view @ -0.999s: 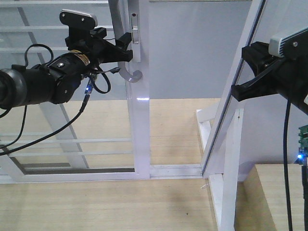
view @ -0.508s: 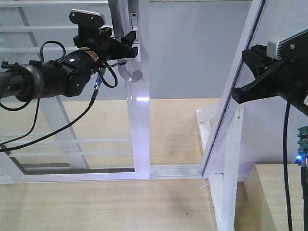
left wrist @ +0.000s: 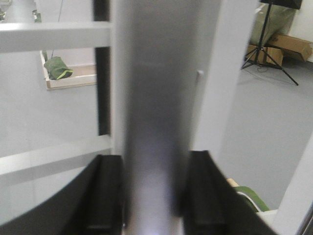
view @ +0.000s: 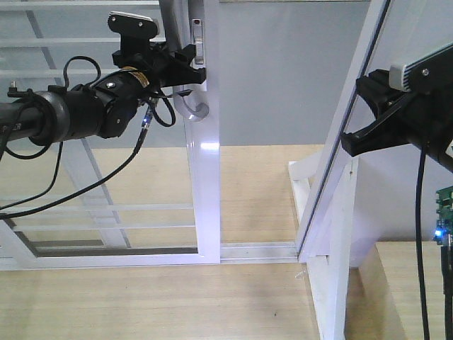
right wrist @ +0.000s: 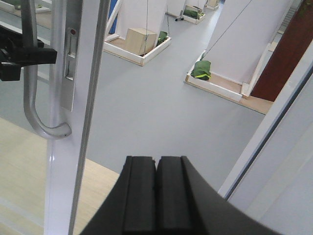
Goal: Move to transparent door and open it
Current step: 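Release the handle and bring the left gripper onto it, then slide the door farther open with the left gripper on the handle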
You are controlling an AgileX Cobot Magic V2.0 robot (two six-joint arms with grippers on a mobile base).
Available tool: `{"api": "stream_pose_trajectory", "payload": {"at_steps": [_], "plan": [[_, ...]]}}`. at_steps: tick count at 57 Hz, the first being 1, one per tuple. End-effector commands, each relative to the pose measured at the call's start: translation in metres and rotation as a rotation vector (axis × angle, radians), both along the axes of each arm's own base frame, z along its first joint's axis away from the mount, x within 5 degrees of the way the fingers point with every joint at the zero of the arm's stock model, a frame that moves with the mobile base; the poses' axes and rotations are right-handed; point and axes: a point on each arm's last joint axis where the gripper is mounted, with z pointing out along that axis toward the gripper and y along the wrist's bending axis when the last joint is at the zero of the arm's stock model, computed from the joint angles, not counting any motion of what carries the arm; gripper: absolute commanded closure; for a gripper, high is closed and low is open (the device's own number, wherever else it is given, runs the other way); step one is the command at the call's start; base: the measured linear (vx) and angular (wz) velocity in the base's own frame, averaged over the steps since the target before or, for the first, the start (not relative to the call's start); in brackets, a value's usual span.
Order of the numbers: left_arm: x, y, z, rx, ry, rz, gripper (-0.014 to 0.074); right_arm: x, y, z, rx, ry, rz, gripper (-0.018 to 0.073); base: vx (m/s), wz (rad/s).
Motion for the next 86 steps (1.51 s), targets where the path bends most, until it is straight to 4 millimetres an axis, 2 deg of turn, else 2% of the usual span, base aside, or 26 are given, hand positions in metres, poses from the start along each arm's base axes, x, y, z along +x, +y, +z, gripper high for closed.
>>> {"api": "stream_pose_trajectory", "payload": {"at_steps": [1,8,28,42,70,86], "plan": [[-0.001,0.003,0.049,-0.097,-0.175,0.009,0.044,-0.001,0.001,0.021,0.03,-0.118,0.016,0.0565,0.0,0.0],[-0.001,0.003,0.049,-0.099,-0.177,0.009,0.0607,-0.001,0.0,0.021,0.029,-0.115,0.015,0.0565,0.0,0.0],[-0.004,0.004,0.053,-0.082,-0.143,0.013,0.0602,-0.001,0.0,0.02,0.028,-0.112,0.014,0.0565,0.0,0.0],[-0.002,0.031,0.07,-0.071,-0.127,0.072,0.0603,-0.001,0.0,0.02,0.027,-0.111,0.014,0.0565,0.0,0.0],[0.008,0.072,0.07,-0.041,-0.084,0.165,0.0603,-0.001,0.0,0.02,0.029,-0.111,0.014,0.0565,0.0,0.0],[0.003,0.096,0.086,0.067,-0.085,0.205,0.0603,-0.001,0.0,0.02,0.029,-0.111,0.014,0.0565,0.0,0.0]]}}
